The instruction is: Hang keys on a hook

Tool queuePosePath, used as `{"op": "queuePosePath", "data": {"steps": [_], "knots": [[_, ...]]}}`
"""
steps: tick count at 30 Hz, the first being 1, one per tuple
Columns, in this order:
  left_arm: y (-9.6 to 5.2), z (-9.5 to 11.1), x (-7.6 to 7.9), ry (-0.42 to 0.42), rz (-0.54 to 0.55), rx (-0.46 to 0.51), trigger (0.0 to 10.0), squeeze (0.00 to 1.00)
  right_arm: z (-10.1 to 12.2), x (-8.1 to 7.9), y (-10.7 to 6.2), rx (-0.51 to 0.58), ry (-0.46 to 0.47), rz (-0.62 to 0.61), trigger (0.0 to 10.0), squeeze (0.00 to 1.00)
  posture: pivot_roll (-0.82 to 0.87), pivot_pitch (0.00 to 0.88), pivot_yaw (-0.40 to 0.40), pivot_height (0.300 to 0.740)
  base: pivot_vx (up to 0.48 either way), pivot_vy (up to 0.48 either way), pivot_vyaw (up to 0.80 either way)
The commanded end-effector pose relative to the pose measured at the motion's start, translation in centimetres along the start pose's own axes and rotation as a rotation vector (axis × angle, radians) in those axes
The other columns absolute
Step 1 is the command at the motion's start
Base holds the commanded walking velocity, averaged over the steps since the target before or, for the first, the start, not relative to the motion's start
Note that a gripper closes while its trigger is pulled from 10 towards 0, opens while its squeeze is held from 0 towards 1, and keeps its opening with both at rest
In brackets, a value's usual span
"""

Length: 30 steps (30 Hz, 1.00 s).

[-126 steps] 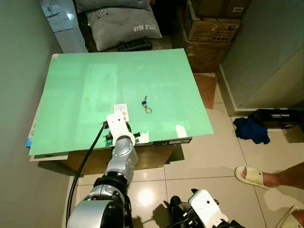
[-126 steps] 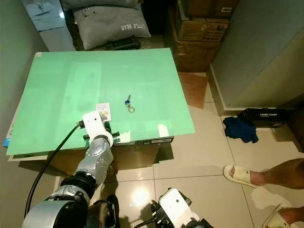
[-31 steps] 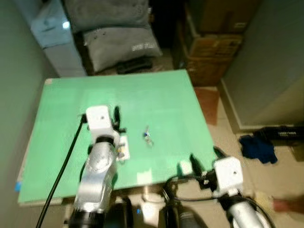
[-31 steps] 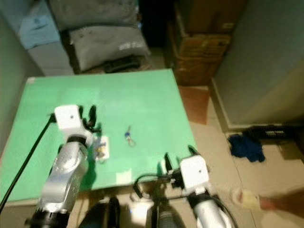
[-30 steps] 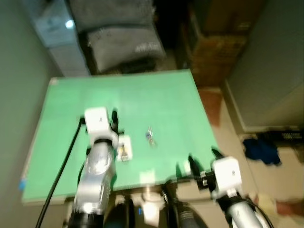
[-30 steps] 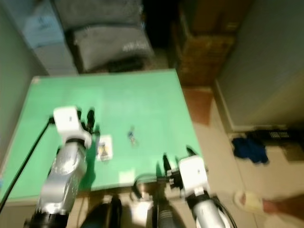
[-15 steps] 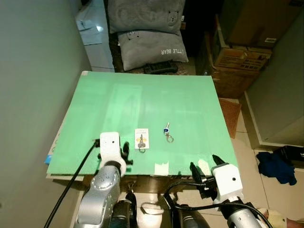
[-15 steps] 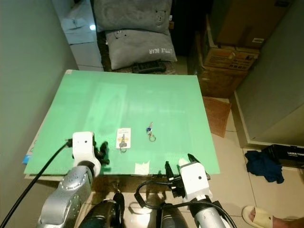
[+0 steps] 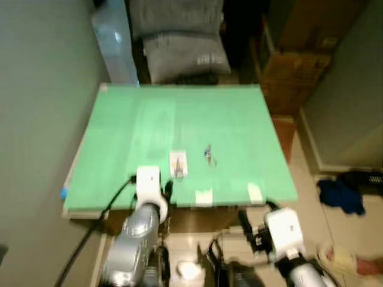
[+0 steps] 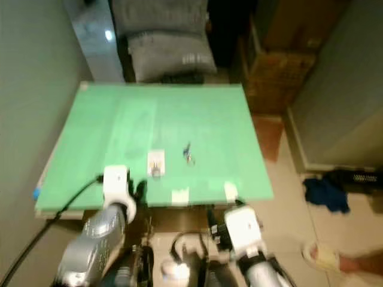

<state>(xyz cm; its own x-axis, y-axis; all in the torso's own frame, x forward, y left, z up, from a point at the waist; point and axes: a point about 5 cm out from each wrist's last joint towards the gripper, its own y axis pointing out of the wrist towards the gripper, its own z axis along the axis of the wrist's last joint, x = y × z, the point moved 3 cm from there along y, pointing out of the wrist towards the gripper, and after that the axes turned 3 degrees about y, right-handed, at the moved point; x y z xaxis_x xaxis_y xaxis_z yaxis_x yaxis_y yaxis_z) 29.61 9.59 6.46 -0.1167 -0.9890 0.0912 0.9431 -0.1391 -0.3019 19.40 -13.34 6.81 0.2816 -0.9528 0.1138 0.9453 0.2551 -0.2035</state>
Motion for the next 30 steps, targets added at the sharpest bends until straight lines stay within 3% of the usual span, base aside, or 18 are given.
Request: {"op": "queuePosePath", "data": {"steps": [1,4,5,9,14,15,19,24,30], "knots": [[-0.9,2.6,2.7,-0.023,-0.093,0.154,10.0,0.0,0.8,1.1,-0.2,0.045,-0.008,-0.039,10.0,0.0,-0.2,0.222,-0.029,0.74,0.0,0.0,0.0],[-3.2,4.4,0.7,0.042,-0.081,0.286,10.0,0.0,2.4,2.5,-0.9,0.116,-0.013,-0.098,10.0,0.0,-0.18,0.203,-0.024,0.74,0.0,0.0,0.0],[-4.6,5.2,-0.3,0.046,-0.06,0.331,10.0,0.0,2.8,2.9,-1.7,0.129,-0.018,-0.116,10.0,0.0,-0.18,0.191,-0.021,0.74,0.0,0.0,0.0],[-5.9,5.4,-1.1,0.006,-0.013,0.326,10.0,0.0,2.4,4.1,-2.8,0.115,-0.014,-0.181,10.0,0.0,-0.16,0.167,-0.022,0.74,0.0,0.0,0.0],[-5.4,5.9,-0.5,0.04,0.012,0.356,10.0,0.0,2.1,4.2,-1.8,0.114,0.007,-0.192,10.0,0.0,-0.14,0.141,-0.035,0.74,0.0,0.0,0.0],[-5.4,6.1,-0.4,0.076,0.013,0.368,10.0,0.0,2.5,4.1,-0.7,0.131,0.004,-0.173,10.0,0.0,-0.12,0.134,-0.044,0.74,0.0,-0.48,0.0],[-5.7,6.0,-0.7,0.092,0.017,0.363,10.0,0.0,2.7,4.0,0.3,0.137,-0.013,-0.138,10.0,0.0,-0.11,0.134,-0.054,0.74,0.0,-0.48,0.72],[-4.8,5.4,-1.4,0.108,0.057,0.319,10.0,0.0,2.4,3.0,1.3,0.129,-0.016,-0.083,10.0,0.0,-0.09,0.142,-0.069,0.74,0.0,-0.48,0.79],[-3.7,4.0,-2.1,-0.001,0.087,0.235,10.0,0.0,2.0,2.5,1.8,0.115,-0.003,-0.06,10.0,0.0,-0.09,0.148,-0.066,0.74,0.0,-0.397,0.77]]}}
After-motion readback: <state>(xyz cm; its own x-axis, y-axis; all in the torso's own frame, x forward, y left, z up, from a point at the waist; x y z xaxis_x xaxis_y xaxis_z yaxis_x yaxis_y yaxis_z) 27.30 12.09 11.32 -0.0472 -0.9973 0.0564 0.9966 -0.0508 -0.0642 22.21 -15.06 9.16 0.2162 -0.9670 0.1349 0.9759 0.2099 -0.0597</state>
